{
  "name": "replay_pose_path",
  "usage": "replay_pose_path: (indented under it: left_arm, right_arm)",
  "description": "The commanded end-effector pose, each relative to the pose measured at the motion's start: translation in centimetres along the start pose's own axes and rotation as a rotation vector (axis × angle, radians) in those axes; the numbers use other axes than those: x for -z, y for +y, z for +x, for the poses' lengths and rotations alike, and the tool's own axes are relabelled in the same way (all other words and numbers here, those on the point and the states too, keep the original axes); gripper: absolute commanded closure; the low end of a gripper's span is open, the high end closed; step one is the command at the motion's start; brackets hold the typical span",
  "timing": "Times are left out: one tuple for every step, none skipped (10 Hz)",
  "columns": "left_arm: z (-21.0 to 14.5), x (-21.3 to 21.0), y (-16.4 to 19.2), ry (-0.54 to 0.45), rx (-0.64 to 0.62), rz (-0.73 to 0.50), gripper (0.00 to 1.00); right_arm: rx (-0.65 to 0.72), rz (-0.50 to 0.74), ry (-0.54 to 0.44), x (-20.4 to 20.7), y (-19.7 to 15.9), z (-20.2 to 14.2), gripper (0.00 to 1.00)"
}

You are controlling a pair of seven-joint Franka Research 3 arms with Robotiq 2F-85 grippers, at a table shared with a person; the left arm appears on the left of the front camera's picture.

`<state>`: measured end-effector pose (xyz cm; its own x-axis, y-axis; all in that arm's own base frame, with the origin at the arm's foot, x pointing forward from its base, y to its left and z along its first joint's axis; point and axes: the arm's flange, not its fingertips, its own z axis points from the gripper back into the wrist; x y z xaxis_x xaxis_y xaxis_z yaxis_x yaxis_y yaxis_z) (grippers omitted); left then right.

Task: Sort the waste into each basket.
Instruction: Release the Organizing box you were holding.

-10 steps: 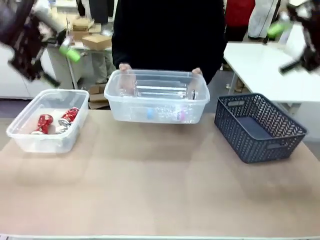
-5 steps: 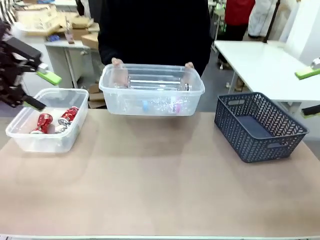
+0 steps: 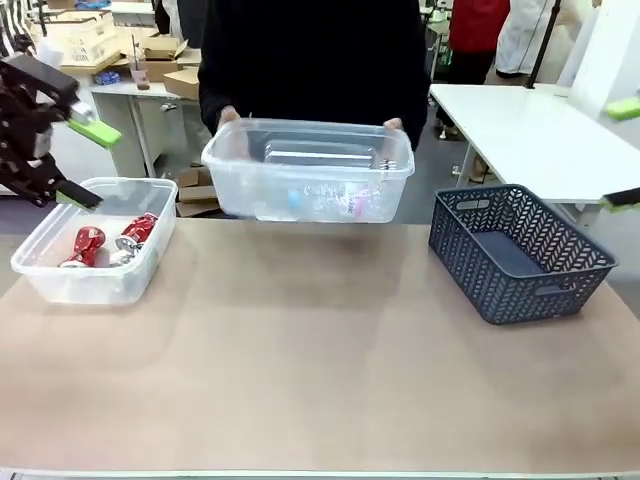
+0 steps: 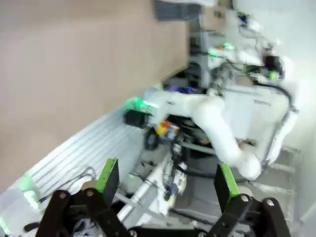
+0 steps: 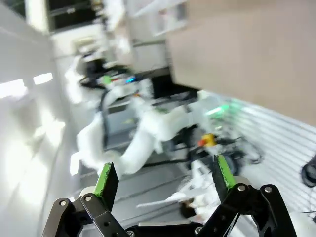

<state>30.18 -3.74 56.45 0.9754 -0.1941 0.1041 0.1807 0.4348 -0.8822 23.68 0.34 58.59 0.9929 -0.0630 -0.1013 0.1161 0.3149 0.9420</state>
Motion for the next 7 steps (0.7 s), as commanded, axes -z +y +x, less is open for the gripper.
replay_pose_path:
  left_arm:
    - [-1.6, -3.9, 4.4, -0.03, -0.04, -0.38, 0.0]
    - [-2.7, -4.6, 6.6, -0.052, -0.07, -0.397, 0.0]
    - [-3.8, -4.0, 8.3, -0.01, -0.13, -0.346, 0.0]
    - [-4.5, -3.1, 9.1, 0.028, -0.135, -0.291, 0.0]
    - [-4.4, -2.2, 9.1, 0.084, -0.126, -0.239, 0.0]
    - [-4.4, -4.5, 8.8, -0.017, -0.124, -0.365, 0.0]
    - [-4.4, -4.5, 8.8, -0.017, -0.124, -0.365, 0.0]
  right_arm:
    - [0.226, 0.346, -0.046, -3.6, -2.4, -1.1, 0.0]
    - [0.262, 0.356, -0.12, -5.1, -4.3, -2.4, 0.0]
    - [0.327, 0.318, -0.163, -5.7, -5.8, -3.3, 0.0]
    - [0.368, 0.285, -0.194, -5.3, -6.7, -3.3, 0.0]
    - [0.358, 0.238, -0.211, -4.3, -7.0, -2.3, 0.0]
    - [0.304, 0.316, -0.154, -9.2, -4.8, -1.1, 0.0]
    - [0.304, 0.316, -0.154, -9.2, -4.8, -1.1, 0.0]
